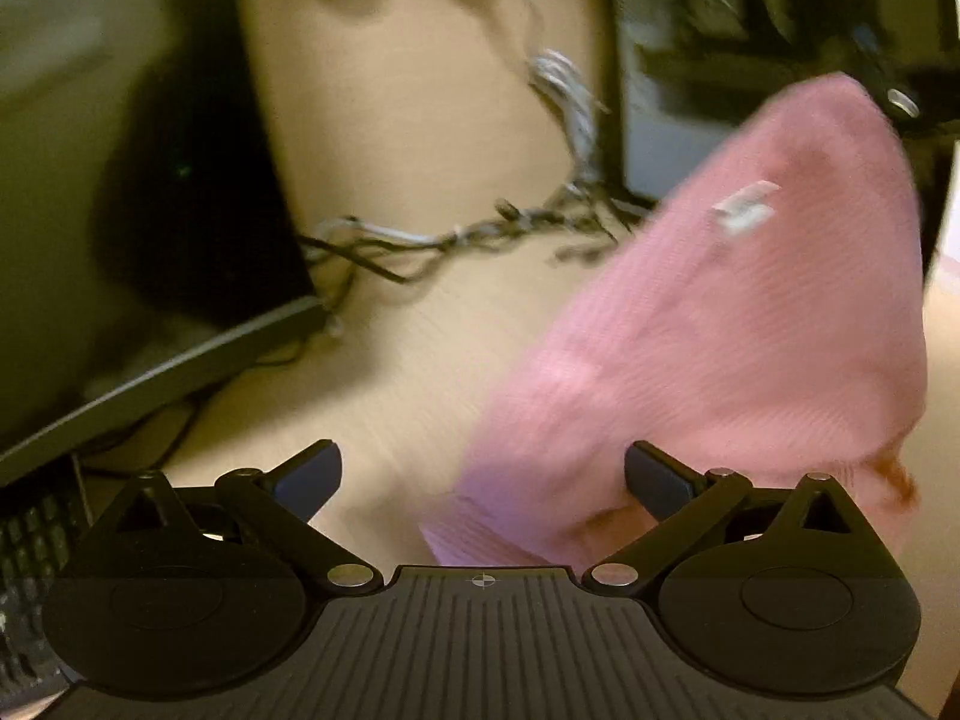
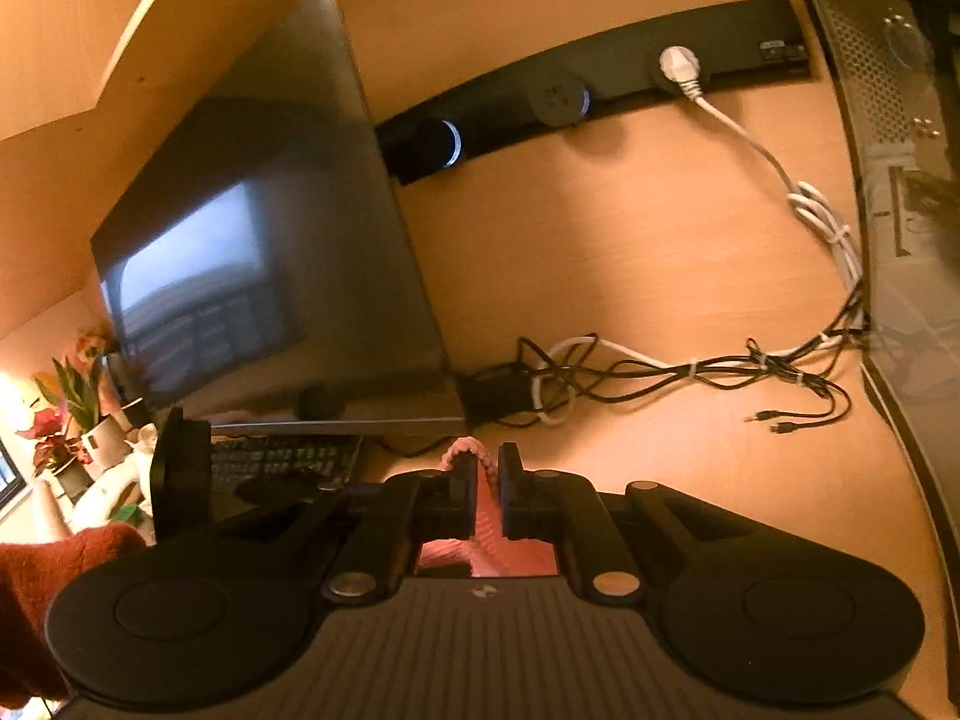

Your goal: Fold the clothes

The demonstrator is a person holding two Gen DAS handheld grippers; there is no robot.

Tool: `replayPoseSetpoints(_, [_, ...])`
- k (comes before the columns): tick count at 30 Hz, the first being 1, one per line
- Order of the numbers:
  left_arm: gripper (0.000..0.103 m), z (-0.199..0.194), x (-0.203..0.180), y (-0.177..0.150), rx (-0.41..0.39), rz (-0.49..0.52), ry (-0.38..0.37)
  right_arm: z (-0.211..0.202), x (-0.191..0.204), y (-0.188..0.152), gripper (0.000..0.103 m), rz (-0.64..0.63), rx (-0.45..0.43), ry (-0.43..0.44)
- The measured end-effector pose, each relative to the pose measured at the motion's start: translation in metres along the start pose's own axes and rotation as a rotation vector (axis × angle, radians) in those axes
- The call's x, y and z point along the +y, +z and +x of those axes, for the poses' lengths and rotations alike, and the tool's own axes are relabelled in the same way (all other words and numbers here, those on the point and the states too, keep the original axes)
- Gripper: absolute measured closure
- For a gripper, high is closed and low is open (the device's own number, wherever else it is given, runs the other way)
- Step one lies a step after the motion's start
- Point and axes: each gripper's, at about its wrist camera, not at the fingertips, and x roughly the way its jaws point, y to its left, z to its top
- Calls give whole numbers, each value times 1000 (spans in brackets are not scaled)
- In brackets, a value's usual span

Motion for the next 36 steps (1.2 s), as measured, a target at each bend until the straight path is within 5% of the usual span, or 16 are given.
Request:
replayPoseSetpoints(8, [0, -27, 78, -32, 57, -340, 169, 8, -30, 6, 96, 209, 1, 87])
replayPoseSetpoints(14, [0, -51, 76, -51, 11, -431, -16, 25, -38, 34, 97, 316, -8, 197])
replayPoseSetpoints(19, [0, -43, 19, -44, 8, -204, -92, 32, -15, 20, 97, 209, 100, 257])
replayPoseSetpoints(22, [0, -24, -3, -39, 39, -99, 23, 39, -1, -13, 97, 135, 250, 283])
replayPoseSetpoints(25, [0, -22, 26, -41, 53, -249, 124, 48, 14, -58, 97, 61, 417, 299])
replayPoseSetpoints(29, [0, -41, 86, -53, 35, -563, 129, 68, 29, -105, 97, -42, 554, 283])
replayPoseSetpoints(34, [0, -52, 87, -58, 44, -569, 107, 52, 41, -95, 93, -194, 492, 276])
replayPoseSetpoints(35, [0, -54, 87, -59, 46, -570, 102, 40, 45, -84, 87, -250, 444, 269])
replayPoseSetpoints(36, [0, -56, 87, -60, 48, -570, 98, 29, 48, -75, 68, -309, 391, 246])
